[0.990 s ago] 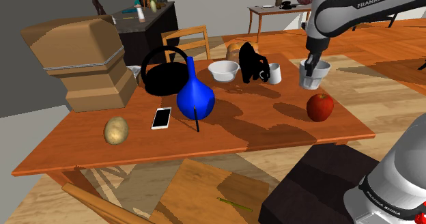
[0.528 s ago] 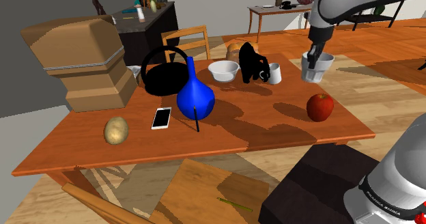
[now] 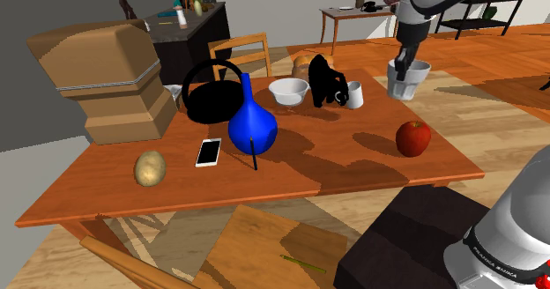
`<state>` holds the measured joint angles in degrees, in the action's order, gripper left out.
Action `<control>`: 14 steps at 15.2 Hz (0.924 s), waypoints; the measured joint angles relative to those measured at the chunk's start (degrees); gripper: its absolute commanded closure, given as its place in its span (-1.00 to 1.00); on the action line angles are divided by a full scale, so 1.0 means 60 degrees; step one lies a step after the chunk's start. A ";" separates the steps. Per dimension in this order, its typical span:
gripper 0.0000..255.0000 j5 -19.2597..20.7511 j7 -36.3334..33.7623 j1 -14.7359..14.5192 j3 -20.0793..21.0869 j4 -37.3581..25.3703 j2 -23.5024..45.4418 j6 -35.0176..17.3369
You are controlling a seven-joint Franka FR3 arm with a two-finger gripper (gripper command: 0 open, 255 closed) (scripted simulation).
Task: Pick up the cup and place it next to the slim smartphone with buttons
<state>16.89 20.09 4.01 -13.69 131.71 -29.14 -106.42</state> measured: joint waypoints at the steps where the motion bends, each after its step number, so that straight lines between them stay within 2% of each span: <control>1: 1.00 -0.0063 -0.0185 -0.0074 0.0137 0.0009 0.0050 -0.0015; 9: 1.00 -0.0640 -0.1924 -0.0789 0.1386 -0.0105 0.0757 -0.0235; 14: 1.00 -0.0962 -0.3035 -0.1252 0.2161 -0.0635 0.1608 -0.0346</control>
<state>11.12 1.88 -3.50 -0.73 127.90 -19.49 -108.49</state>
